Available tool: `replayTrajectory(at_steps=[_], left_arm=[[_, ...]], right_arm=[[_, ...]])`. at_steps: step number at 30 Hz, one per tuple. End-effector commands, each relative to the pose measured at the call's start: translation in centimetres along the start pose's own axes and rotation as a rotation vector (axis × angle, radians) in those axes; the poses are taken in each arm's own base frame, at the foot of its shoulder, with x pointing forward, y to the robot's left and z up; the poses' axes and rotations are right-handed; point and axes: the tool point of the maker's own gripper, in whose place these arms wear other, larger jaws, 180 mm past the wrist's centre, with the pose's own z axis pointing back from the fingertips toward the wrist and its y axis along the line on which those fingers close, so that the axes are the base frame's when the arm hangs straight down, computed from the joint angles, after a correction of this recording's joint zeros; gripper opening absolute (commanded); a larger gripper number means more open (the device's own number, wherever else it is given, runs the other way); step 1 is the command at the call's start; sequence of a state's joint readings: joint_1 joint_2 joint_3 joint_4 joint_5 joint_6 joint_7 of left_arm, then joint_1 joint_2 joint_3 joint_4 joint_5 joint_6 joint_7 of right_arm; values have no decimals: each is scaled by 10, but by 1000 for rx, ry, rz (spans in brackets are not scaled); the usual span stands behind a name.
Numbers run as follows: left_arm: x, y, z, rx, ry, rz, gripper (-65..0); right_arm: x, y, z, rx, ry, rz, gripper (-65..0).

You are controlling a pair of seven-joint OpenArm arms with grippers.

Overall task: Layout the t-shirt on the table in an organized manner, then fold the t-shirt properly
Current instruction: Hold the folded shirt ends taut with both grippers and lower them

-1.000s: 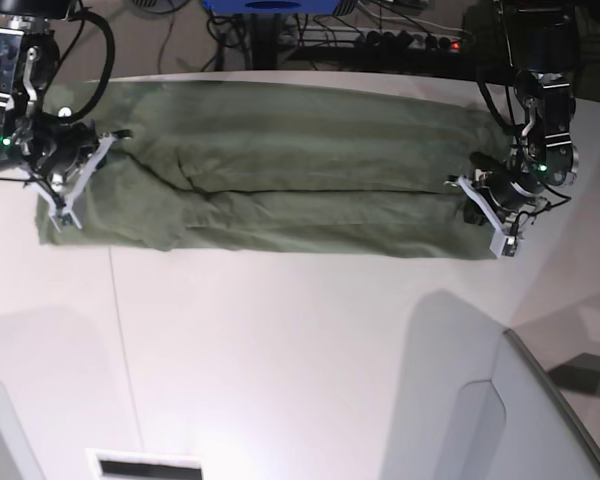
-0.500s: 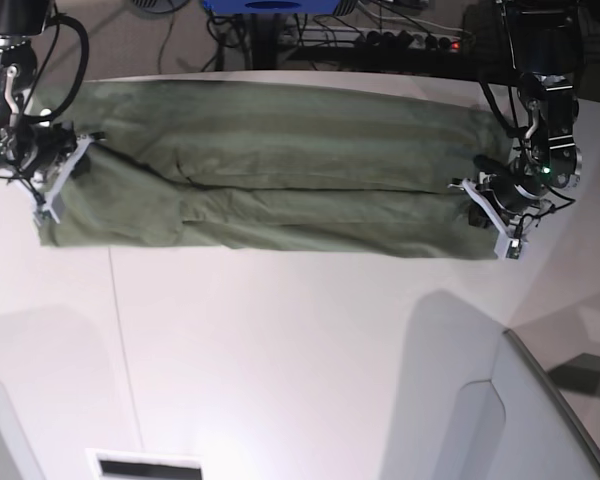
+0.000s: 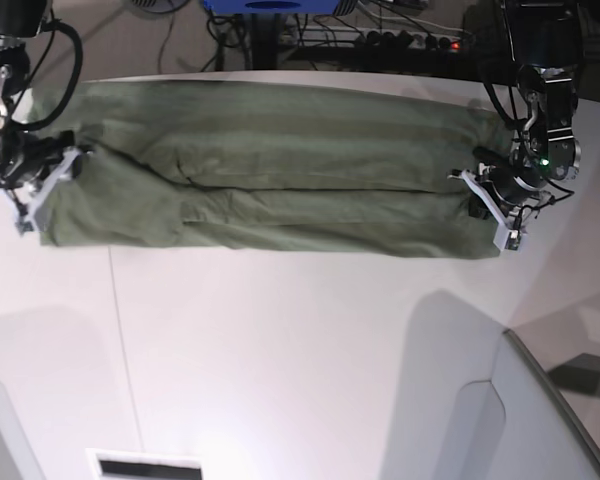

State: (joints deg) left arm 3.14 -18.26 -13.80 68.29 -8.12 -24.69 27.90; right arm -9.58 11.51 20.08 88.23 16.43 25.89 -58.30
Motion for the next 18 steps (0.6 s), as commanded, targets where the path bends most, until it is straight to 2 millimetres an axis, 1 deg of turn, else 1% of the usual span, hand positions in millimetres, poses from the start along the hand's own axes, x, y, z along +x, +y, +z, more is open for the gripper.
replayTrajectory(at_steps=[1,3,5,6,9,11,12,13,15,18], left_arm=[[17,12,5,20,-43,-12,-650],[18,13,5,21,-45,-11,-650],[19,14,5,25,-47,-8,-650],[20,14,5,25,-50,-9,-584],[22,16,6,29,-56,-8,-326],[27,17,7,28,-71,4,-197],[33,24,11,42,-93,16,-153],[40,31,18,52,-132,55,-115],[56,47,35,63,-221,165,-76],[53,69,47,52,-253,318,-74]], right_arm=[[12,-5,9,-14,-44,-4,-378],[10,-8,14,-25,-37,-7,-377],[14,-7,19,-31,-47,5,-377],[16,-7,20,-34,-55,9,-378],[17,-7,23,-36,-60,11,-378],[15,-7,22,-36,-46,7,-378],[14,-5,22,-33,-41,7,-378],[14,-3,21,-27,-43,2,-378],[14,-1,21,-24,-44,-2,-378],[13,2,19,-18,-44,2,-378]])
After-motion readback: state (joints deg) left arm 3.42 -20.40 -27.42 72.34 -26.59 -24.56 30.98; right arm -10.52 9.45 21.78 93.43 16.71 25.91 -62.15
